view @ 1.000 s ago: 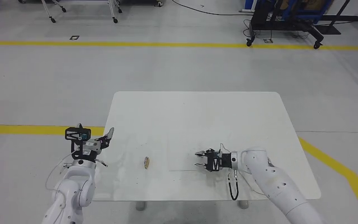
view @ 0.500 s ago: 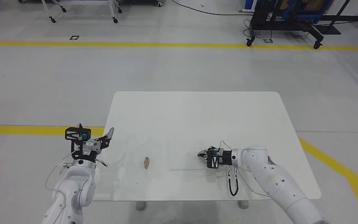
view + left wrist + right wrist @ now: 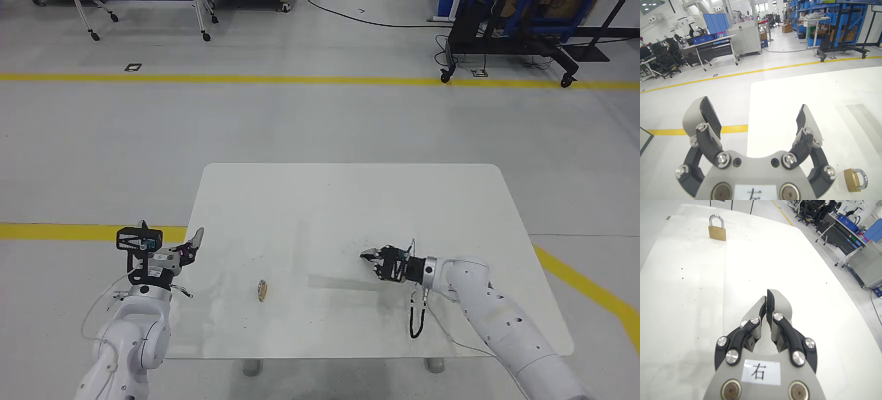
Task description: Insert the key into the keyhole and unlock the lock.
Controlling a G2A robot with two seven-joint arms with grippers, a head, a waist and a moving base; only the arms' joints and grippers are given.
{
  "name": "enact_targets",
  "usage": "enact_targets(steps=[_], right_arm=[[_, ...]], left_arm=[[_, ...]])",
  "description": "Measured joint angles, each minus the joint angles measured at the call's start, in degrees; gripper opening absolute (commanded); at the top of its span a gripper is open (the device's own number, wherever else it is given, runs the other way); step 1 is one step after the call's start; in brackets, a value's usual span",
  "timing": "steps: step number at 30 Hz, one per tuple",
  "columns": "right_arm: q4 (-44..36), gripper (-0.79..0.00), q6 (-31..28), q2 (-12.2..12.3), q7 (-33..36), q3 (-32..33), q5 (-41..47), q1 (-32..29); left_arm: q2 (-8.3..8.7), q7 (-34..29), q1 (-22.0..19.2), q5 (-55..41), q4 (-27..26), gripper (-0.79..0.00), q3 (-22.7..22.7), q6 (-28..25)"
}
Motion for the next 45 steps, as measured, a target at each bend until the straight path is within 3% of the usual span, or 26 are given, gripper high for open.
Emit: enact_targets(steps=[20, 25, 30, 38, 45], right_arm=[[-0.19, -0.785, -0.73, 0.16, 0.67, -0.03, 0.45, -0.24], [-0.19, -0.785, -0.73, 0.16, 0.67, -0.03, 0.45, -0.24], [-0.19, -0.785, -0.73, 0.16, 0.67, -0.03, 0.45, -0.24], [-0.19, -0.785, -0.73, 0.16, 0.67, -0.03, 0.45, -0.24], [-0.19, -0.785, -0.73, 0.16, 0.67, -0.03, 0.45, -0.24]], left_arm=[[0.02, 0.06, -0.22, 0.61, -0.38, 0.000, 0.49, -0.60], [-0.41, -3.52, -6.13, 4.16, 1.53, 0.000, 9.10, -9.25], [-1.73, -7.30, -16.82, 5.84, 10.19, 0.000, 20.63, -18.13], [-5.16, -4.68, -27.92, 3.74, 19.86, 0.000, 33.45, -14.58], [-7.26, -4.80, -33.56, 5.36, 26.45, 0.000, 40.96, -17.76]])
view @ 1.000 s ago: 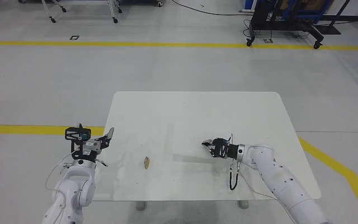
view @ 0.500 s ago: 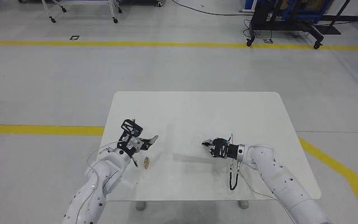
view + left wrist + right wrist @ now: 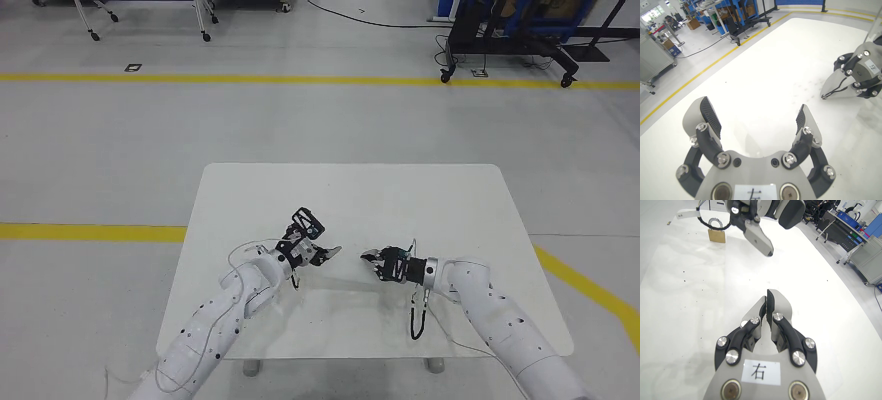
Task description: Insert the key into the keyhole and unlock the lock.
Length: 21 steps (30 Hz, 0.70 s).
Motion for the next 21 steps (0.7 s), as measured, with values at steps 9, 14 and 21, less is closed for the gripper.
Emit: enact_targets(steps=[9, 14, 21], right_arm=[[0.00, -0.785, 0.00, 0.00, 0.00, 0.00, 0.00, 0.00], [0.00, -0.785, 0.00, 0.00, 0.00, 0.00, 0.00, 0.00], [0.00, -0.785, 0.00, 0.00, 0.00, 0.00, 0.00, 0.00]], left_arm=[[-0.63, 0.71, -2.49, 6.94, 2.53, 0.000, 3.63, -2.72], [-0.81, 0.30, -2.54, 10.23, 3.12, 0.000, 5.16, -3.66], [-1.74, -0.63, -3.11, 10.09, 5.89, 0.000, 6.54, -1.94]])
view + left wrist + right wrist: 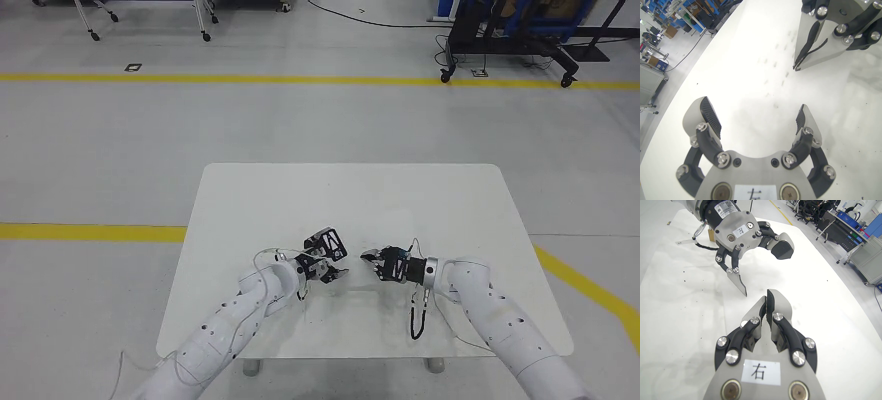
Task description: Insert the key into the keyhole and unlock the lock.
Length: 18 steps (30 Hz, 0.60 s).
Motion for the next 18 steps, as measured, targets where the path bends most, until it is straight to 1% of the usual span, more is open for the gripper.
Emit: enact_targets(steps=[11, 16, 18], right_arm=[[0.00, -0.785, 0.00, 0.00, 0.00, 0.00, 0.00, 0.00], [0.00, -0.785, 0.00, 0.00, 0.00, 0.00, 0.00, 0.00], [0.00, -0.785, 0.00, 0.00, 0.00, 0.00, 0.00, 0.00]], left_arm=[[-0.58, 0.05, -0.52, 1.79, 1.53, 0.000, 0.64, 0.79], [-0.39, 0.83, -0.24, 1.72, -1.34, 0.000, -1.60, 4.31], [-0.35, 0.78, -0.14, 1.63, -1.58, 0.000, -1.83, 4.62]])
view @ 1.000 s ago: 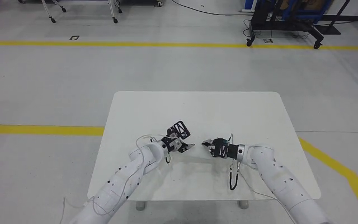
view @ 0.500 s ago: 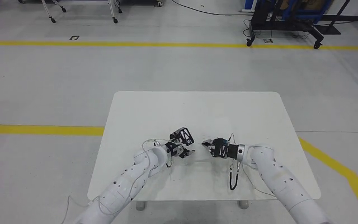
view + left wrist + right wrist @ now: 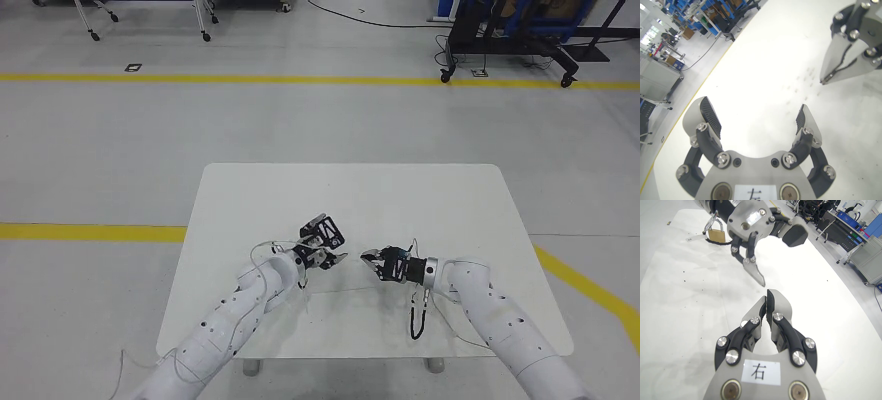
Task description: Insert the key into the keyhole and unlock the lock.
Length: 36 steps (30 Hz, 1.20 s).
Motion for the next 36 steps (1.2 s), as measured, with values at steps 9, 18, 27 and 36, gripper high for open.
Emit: enact_targets(steps=[9, 18, 27, 36], right_arm=[[0.00, -0.785, 0.00, 0.00, 0.00, 0.00, 0.00, 0.00], [-0.79, -0.785, 3.17, -0.89, 4.33, 2.24, 13.28, -0.75], [-0.44, -0.785, 2.96, -1.66, 10.14, 3.75, 26.80, 0.01], [-0.60, -0.785, 5.04, -2.78, 13.52, 3.22, 35.93, 0.48]], left_arm=[[0.06, 0.58, 0.25, -0.02, -0.62, 0.000, -0.40, 0.57], [3.09, 12.18, 9.69, -4.28, -14.14, 0.000, -11.56, 0.57], [3.83, 12.72, 12.40, -9.15, -15.82, 0.000, -15.69, -2.02], [3.41, 25.82, 14.64, -27.60, -12.35, 0.000, -19.07, -8.56]])
